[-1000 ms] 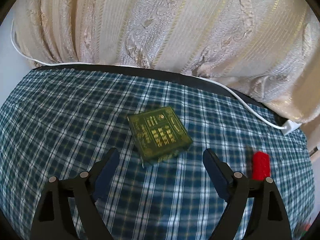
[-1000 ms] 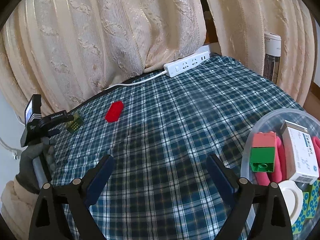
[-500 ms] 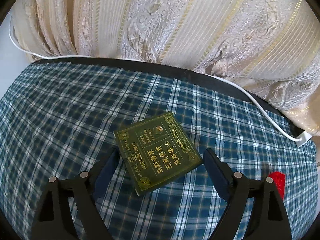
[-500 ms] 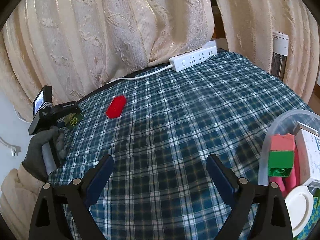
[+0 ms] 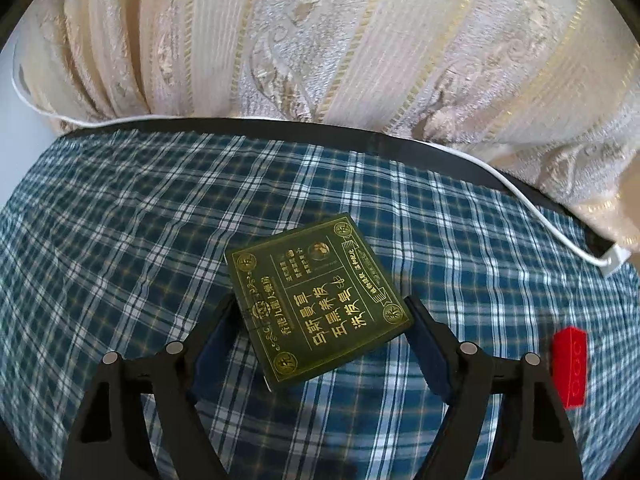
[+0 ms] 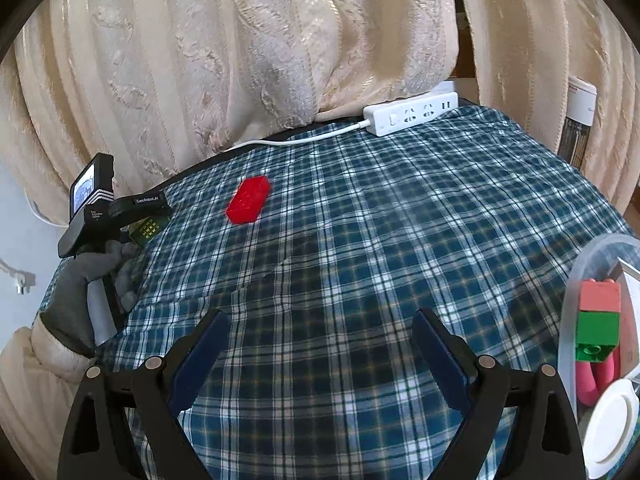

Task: Organize objects
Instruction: 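Grasp the dark green square box with the left tool, then grasp the red brick with the right tool while the left tool holds the green box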

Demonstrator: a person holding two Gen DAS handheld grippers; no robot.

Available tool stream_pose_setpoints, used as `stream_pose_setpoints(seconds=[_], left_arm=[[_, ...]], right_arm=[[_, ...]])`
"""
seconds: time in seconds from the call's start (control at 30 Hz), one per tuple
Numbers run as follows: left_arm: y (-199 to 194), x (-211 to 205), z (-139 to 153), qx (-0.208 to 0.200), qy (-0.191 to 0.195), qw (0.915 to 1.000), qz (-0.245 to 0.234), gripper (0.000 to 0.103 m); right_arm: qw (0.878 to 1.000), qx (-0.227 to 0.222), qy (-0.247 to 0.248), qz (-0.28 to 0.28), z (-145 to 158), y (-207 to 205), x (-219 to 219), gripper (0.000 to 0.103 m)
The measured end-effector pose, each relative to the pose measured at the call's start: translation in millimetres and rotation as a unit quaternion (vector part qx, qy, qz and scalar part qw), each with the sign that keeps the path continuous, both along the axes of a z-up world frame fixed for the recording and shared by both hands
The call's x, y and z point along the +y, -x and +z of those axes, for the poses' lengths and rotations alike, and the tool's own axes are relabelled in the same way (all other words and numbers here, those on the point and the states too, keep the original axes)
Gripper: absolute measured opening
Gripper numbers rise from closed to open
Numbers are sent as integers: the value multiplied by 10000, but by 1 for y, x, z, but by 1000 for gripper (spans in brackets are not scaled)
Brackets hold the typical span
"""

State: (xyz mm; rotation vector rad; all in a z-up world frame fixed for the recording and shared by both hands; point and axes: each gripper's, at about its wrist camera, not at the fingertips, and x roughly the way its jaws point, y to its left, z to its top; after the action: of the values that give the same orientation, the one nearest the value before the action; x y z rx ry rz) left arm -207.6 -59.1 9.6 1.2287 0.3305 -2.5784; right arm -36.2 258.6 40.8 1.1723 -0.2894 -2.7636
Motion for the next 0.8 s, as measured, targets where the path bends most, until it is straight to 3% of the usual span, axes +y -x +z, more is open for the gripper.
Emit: stream_pose_setpoints(seconds=[0.17, 0.4, 0.6, 0.8], left_arm=[[-17, 14, 15, 139, 300, 9989, -319, 80], [-47, 23, 35, 352, 401, 9967, -619, 80], [-66, 23, 40, 571, 541, 9951, -607, 80], [-69, 23, 40, 649, 631, 9942, -589, 80]], right_arm=[[9999, -15, -150, 29, -4, 15, -10, 96], [9996, -28, -232, 125, -6, 45, -29, 96], [9989, -37, -288, 367, -3, 75, -49, 95], [9983, -139, -315, 466, -8, 107, -67, 82]])
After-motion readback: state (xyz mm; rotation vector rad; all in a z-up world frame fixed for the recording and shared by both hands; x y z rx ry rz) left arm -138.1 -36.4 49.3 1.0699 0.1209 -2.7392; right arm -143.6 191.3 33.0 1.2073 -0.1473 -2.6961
